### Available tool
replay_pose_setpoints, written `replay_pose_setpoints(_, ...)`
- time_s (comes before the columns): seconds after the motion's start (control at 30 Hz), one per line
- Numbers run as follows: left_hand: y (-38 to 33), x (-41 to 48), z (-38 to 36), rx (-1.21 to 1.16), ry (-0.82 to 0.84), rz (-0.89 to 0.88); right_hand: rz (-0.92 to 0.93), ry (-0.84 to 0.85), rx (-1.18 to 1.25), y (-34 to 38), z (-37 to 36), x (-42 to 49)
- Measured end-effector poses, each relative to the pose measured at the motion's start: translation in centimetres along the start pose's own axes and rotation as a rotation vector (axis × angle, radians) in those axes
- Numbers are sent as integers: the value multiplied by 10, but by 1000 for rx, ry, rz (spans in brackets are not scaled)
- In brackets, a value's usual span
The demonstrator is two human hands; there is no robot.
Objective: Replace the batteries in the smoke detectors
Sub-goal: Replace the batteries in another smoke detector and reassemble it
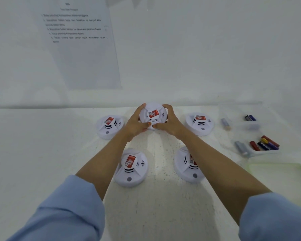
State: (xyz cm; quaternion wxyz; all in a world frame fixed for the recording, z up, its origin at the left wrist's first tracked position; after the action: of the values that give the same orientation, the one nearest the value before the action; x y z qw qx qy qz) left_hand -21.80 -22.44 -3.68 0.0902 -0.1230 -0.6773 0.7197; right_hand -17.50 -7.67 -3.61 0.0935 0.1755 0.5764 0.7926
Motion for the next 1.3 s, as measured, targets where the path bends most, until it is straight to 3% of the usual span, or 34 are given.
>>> replay_pose_setpoints(0.5, 3, 3, 1, 11, -1, 8, -66, 34, 55, -5, -1, 2)
replay_pose_setpoints(0.8, 6, 3, 7, 10, 17, -34, -145, 204, 124, -7, 19, 3)
replay_pose_setpoints(1.3, 11, 7, 10, 27, 29, -78, -119, 202, 112, -7, 20, 3)
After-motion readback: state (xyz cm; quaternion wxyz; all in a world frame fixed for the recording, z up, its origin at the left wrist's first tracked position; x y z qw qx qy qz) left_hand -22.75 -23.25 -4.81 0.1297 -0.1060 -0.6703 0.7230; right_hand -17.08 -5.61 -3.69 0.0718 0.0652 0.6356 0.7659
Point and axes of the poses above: each hand's wrist, its own x-axis towards the middle knuckle, its own z-axis out of the back of the hand, y = z × x, the point moved 1 cm from there along x, towards the middle knuckle, and after that the axes turned 14 degrees about -y, right-handed, at the moved point
